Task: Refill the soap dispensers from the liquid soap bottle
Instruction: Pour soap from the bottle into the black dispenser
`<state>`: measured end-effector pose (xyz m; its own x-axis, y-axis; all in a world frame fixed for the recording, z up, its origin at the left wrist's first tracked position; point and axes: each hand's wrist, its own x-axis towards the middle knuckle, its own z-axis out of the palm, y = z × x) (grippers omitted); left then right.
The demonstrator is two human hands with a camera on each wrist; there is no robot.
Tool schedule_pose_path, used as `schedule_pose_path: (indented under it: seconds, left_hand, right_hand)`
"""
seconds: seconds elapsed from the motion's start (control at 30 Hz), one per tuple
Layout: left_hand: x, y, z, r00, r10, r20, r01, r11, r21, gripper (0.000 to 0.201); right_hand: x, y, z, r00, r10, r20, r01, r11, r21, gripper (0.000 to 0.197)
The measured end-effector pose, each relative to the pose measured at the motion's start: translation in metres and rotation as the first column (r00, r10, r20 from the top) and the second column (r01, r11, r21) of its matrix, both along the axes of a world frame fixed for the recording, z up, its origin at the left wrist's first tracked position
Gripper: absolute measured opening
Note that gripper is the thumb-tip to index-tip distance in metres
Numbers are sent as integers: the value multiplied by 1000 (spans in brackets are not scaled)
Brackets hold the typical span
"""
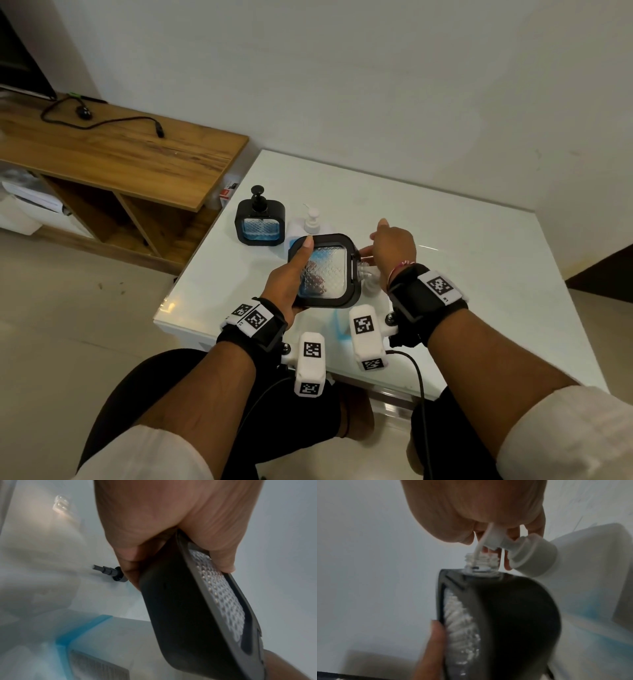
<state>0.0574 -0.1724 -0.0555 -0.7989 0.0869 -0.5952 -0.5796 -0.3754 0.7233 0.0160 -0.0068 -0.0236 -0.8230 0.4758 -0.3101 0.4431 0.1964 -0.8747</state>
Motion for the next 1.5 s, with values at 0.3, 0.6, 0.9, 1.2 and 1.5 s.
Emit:
schedule_pose_path:
  seconds: [0.3, 0.6, 0.9, 1.2, 1.5]
  left_hand:
    - [4, 1, 2, 1000, 2, 14, -2, 1000, -4, 74]
    - [3, 0, 4, 1000, 6, 17, -6, 1000, 6, 77]
    - [4, -1, 4, 1000, -7, 26, 7, 1000, 12, 58]
    - [4, 0, 0, 1000, -9, 13, 9, 1000, 17, 68]
    - [4, 0, 0, 1000, -26, 7, 26, 1000, 15, 78]
  right_hand:
    - [6, 2, -7, 992, 65, 106, -90, 962, 257, 50]
    - [6, 0, -2, 977, 146, 158, -188, 938, 292, 63]
    - [-2, 0, -7, 961, 242, 135, -272, 920, 283, 61]
    - [-7, 4, -15, 945, 279, 172, -318, 905, 282, 61]
    - [-3, 7, -16, 926, 294, 238, -359, 882, 305, 65]
